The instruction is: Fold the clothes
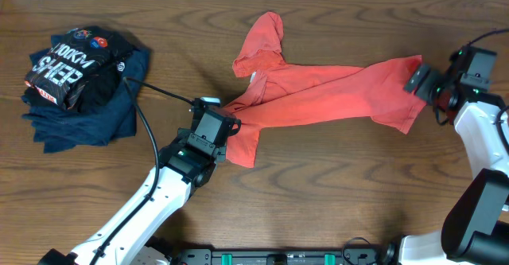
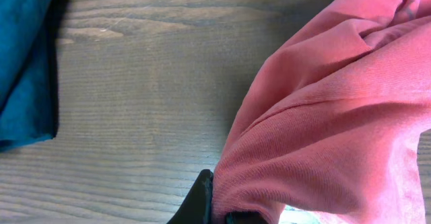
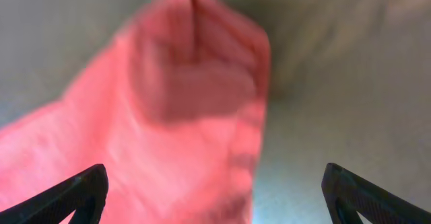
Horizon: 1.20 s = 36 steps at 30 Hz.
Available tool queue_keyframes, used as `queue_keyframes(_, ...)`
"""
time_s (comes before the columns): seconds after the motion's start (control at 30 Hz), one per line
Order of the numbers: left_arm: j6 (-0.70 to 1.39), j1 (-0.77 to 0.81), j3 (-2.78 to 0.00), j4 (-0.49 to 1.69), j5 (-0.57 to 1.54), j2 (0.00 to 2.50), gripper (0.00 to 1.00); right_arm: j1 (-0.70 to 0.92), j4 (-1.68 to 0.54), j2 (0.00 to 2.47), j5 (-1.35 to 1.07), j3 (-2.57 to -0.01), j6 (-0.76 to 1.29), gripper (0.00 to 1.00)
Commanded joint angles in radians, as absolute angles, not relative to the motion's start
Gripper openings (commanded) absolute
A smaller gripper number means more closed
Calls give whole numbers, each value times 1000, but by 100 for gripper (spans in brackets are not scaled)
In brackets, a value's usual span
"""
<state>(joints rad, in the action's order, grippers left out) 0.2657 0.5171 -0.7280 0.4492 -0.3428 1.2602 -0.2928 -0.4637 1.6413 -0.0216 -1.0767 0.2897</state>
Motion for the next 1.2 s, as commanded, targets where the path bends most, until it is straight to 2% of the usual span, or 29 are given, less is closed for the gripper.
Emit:
queue_keyframes(0.0,276,512,-731,455,-352,1253,6,-301,-492,1647,60,-1060,271,93)
queue_keyframes(0.03,276,512,-731,455,-352,1253,6,-302,-486,1649,79,-1049,272,85)
queue_keyframes(0.07,276,512,-731,455,-352,1253,6,-303,-472,1653,84,-1037,273,72)
queue_keyframes(0.23,276,512,-731,455,-352,1253,6,-326,-377,1715,31,-1016,291,43)
queue_keyframes(0.3,276,512,-731,455,-352,1253,6,-331,-338,1750,2,-1016,291,44)
queue_keyframes(0.33,276,512,-731,455,-352,1253,5,-334,-321,1768,-14,-1016,291,49)
queue_keyframes(0.43,276,512,-731,455,-352,1253,6,-334,-266,1825,-70,-1016,290,55)
queue_keyframes(0.57,276,512,-731,455,-352,1253,6,-334,-208,1869,-130,-1016,290,57)
queue_keyframes(1.17,276,512,-731,455,-352,1253,6,-335,-125,1929,-129,-1016,290,49)
